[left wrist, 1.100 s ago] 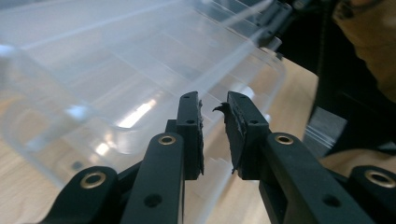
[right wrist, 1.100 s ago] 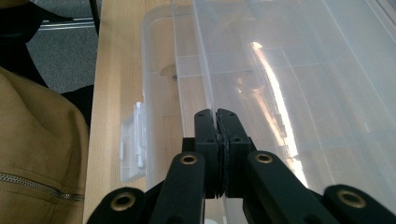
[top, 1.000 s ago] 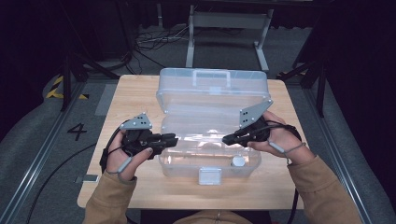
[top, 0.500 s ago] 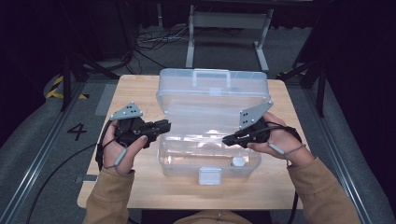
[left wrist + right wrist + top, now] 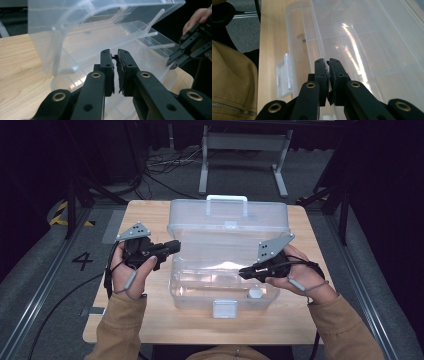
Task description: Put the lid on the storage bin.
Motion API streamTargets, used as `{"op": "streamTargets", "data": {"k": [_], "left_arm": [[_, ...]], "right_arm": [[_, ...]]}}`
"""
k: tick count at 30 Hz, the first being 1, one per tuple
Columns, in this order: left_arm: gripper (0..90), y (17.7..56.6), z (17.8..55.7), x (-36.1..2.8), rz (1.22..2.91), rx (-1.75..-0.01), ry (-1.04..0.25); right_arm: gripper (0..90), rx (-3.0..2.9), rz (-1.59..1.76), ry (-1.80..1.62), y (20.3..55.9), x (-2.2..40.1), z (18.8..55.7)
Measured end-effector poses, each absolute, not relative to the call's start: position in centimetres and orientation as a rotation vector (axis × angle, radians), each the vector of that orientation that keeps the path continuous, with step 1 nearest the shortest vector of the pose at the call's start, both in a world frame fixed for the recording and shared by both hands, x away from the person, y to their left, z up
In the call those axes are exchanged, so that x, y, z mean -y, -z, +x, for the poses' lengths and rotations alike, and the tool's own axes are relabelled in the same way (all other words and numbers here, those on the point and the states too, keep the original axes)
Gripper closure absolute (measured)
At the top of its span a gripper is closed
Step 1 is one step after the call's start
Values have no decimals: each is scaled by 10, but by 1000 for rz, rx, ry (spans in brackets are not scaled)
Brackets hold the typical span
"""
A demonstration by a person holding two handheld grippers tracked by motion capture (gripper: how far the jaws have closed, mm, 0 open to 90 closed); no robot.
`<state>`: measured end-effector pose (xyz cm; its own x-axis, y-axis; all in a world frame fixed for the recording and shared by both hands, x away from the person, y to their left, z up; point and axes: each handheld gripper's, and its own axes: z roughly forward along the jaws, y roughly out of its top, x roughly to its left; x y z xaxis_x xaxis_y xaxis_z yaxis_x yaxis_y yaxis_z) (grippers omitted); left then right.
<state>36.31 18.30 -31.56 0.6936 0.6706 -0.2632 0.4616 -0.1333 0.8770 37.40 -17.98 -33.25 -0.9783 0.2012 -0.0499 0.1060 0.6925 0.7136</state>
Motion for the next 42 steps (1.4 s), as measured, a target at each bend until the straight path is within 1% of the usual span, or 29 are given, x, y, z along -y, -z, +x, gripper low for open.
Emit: {"op": "streamTargets", "data": {"k": [5,6,8,19,23,33,42], "left_arm": [[861,315,363,-186,1766,-914,-236],[880,315,363,-186,1766,-914,-236],[887,315,363,-187,1795,-917,-212],[885,314,361,-189,1807,-912,-213],[885,314,360,-189,1819,-910,-212],[872,316,359,-189,1861,-904,-218],[870,317,356,-188,1903,-895,-208]], "right_arm": [[836,-2779,275,-1174,334,184,371],[835,-2780,282,-1191,333,185,370],[836,-2776,278,-1211,332,186,368],[862,-2693,339,-1318,328,207,361],[895,-2616,398,-1411,326,221,359],[899,-2466,584,-1612,336,246,357],[900,-2406,712,-1642,338,267,354]]}}
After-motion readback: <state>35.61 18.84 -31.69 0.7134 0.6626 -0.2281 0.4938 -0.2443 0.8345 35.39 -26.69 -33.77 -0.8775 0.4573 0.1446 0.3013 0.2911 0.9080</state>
